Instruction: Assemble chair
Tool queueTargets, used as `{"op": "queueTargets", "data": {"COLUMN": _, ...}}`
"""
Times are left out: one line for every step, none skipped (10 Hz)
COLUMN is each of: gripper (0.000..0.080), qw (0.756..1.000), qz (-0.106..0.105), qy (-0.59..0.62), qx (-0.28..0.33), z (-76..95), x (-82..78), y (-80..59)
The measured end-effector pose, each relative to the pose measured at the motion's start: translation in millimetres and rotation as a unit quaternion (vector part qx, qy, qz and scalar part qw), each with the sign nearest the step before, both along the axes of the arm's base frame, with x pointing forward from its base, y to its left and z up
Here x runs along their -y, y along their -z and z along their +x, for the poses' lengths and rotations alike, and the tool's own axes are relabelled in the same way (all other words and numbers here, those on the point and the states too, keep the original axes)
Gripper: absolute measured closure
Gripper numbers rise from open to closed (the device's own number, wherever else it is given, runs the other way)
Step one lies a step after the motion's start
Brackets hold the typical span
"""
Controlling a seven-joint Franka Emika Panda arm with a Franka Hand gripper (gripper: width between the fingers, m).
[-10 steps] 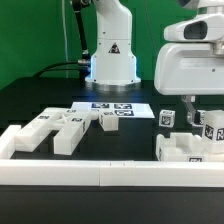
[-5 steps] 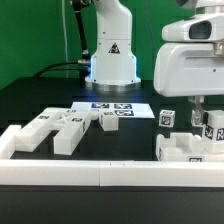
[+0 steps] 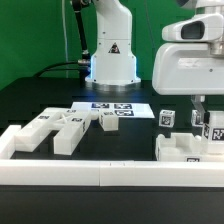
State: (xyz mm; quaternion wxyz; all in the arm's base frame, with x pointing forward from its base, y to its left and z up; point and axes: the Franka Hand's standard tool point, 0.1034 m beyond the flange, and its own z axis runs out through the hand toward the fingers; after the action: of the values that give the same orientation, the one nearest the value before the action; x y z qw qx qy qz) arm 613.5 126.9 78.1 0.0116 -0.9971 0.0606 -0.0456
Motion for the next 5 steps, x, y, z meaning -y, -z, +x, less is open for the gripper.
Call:
{"op": "queueTargets", "data": {"gripper": 0.0508, "qw": 0.999, "qz": 0.005, "qy": 0.052, "qx": -0.001, "z": -0.8, "x": -2.6, "y": 0.2}}
{"op": "queueTargets", "data": {"gripper": 0.0508, "qw": 0.994, "qz": 0.01, "qy": 0.108, "qx": -0.001, "z": -0.9, "x": -2.4, "y": 0.7}}
{"op": "queueTargets", "data": {"gripper": 0.0508, "qw": 0.985, "qz": 0.017, "qy": 0.17, "qx": 0.0, "z": -1.0, "x": -2.1, "y": 1.0}}
{"op": "queueTargets", "data": {"gripper": 0.0508, "qw": 0.976, "qz": 0.021, "qy": 0.218, "qx": -0.001, "z": -1.1, "x": -2.1, "y": 1.1}}
{"op": "queueTargets", "data": {"gripper": 0.0508, "qw": 0.961, "qz": 0.028, "qy": 0.275, "qx": -0.003, "z": -1.0, "x": -1.6, "y": 1.4}}
